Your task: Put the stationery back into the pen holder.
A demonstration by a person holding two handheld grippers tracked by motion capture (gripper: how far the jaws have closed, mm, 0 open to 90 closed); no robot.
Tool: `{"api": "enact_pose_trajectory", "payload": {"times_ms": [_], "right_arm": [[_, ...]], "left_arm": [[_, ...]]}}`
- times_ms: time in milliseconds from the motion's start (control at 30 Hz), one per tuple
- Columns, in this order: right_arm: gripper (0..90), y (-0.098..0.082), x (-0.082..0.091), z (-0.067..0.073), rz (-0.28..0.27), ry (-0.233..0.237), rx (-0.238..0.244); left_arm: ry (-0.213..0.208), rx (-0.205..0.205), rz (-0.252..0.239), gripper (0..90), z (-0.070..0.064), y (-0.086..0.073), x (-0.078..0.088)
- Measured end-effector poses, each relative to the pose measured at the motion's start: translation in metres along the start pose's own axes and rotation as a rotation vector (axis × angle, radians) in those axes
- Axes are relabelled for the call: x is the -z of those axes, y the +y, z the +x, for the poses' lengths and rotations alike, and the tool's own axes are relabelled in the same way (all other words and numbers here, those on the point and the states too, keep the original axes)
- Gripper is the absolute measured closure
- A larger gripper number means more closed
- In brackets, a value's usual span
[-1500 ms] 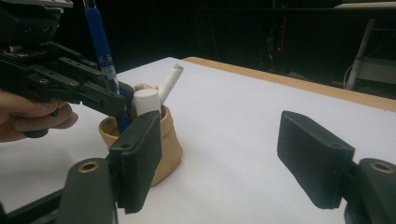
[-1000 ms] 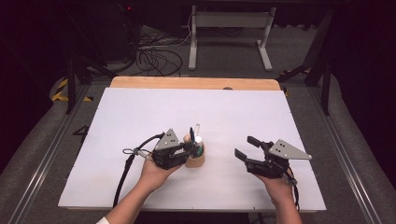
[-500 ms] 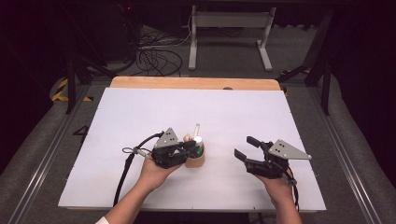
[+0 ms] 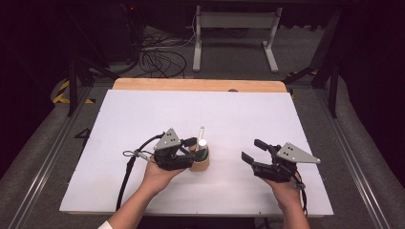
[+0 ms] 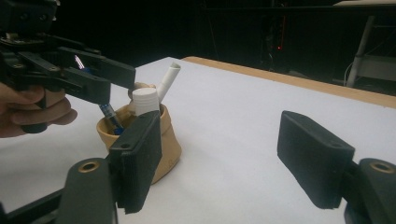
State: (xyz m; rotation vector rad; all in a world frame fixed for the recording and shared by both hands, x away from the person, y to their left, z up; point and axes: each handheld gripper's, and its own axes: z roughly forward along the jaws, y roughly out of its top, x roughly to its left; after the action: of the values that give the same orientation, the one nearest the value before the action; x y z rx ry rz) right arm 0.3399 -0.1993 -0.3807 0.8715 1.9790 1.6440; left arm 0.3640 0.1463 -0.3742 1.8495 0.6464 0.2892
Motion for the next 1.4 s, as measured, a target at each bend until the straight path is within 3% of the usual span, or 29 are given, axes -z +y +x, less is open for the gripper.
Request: {"api": "enact_pose_trajectory", "payload": {"times_ms": [400, 733, 1400], "right_arm": [[31.7, 0.001, 0.000, -0.004, -0.011, -0.007, -0.007], [31.5, 0.001, -0.004, -0.004, -0.005, 0.000, -0.002], [26.9, 0.001, 0.002, -0.014, -0.027, -0.034, -0.021]], "left_arm": [[-0.026, 0.010, -0.090, 32.7, -0.001, 0.009, 0.021], [0.002, 0.008, -0.148, 28.4, 0.004, 0.013, 0.051], [0.057, 0.003, -0.158, 21.4, 0.027, 0.007, 0.086]]}}
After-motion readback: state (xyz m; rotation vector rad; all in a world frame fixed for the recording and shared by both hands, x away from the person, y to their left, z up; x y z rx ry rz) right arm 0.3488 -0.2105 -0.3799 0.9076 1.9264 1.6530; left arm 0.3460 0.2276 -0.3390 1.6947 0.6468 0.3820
